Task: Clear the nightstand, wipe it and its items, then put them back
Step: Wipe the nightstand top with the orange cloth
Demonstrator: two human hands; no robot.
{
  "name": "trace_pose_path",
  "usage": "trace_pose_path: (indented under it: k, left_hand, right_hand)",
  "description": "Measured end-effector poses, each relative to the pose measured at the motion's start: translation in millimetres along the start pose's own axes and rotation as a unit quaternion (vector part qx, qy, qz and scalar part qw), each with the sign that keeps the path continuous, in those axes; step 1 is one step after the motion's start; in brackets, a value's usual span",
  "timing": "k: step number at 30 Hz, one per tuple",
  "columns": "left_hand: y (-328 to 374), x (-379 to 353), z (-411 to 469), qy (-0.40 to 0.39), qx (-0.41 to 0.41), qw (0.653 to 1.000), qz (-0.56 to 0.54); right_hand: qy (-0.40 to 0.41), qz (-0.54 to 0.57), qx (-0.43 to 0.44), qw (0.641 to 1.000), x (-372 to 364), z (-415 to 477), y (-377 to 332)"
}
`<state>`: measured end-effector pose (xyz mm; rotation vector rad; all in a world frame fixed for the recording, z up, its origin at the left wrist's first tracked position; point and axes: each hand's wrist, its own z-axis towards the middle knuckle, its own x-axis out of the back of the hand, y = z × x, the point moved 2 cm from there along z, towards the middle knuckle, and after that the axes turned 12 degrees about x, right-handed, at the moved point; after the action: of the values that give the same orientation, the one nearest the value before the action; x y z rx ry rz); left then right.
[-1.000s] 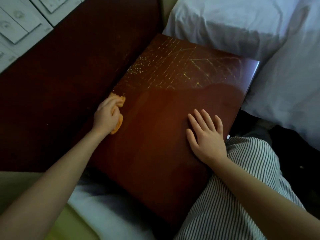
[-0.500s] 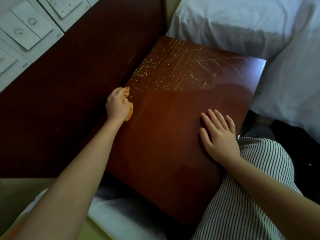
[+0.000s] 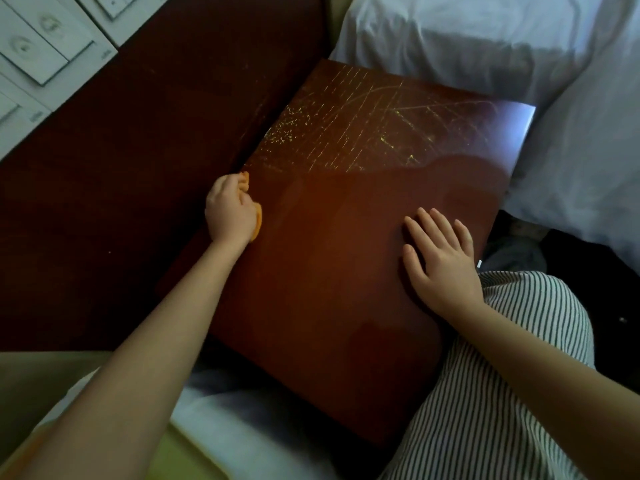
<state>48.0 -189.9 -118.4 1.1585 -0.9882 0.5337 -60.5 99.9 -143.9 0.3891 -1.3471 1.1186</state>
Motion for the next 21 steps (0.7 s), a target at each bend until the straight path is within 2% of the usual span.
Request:
trace_pose_path:
  k: [2, 5, 8, 10, 14, 18, 21]
  left_hand:
    - [15.9, -11.9, 0.9, -0.002, -0.013, 1.0, 0.012]
    - [26.5, -21.8, -18.5, -0.066, -0.107, 0.992, 0.029]
    - [13.2, -11.6, -52.2, -0.123, -0.19, 0.974, 0.027]
    - [-2.8, 1.1, -68.5, -0.129, -0.212, 0.968, 0.026]
    - [-27.7, 12.8, -45.9, -0.087, -0.132, 0.987, 0.023]
    - [-14.8, 3.1, 1.8, -0.047, -0.042, 0.998, 0.03]
    - [6.8, -9.5, 21.2, -0.056, -0.038, 0.997, 0.027]
  right_hand:
    - [-0.005, -0.003, 0.003, 1.0, -0.4, 0.3, 0.1]
    - [-0.012, -0.011, 0.007, 1.0, -1.3, 0.3, -0.2]
    - [-0.014, -0.012, 0.005, 1.0, -1.1, 0.9, 0.0]
    - [-0.015, -0.011, 0.006, 1.0, -1.4, 0.1, 0.5]
    - [-0.005, -0.012, 0.007, 1.0, -1.2, 0.6, -0.3]
    - [0.0, -0.012, 0.006, 1.0, -1.2, 1.2, -0.6]
    - [0.0, -0.014, 0.006, 1.0, -0.9, 1.6, -0.7]
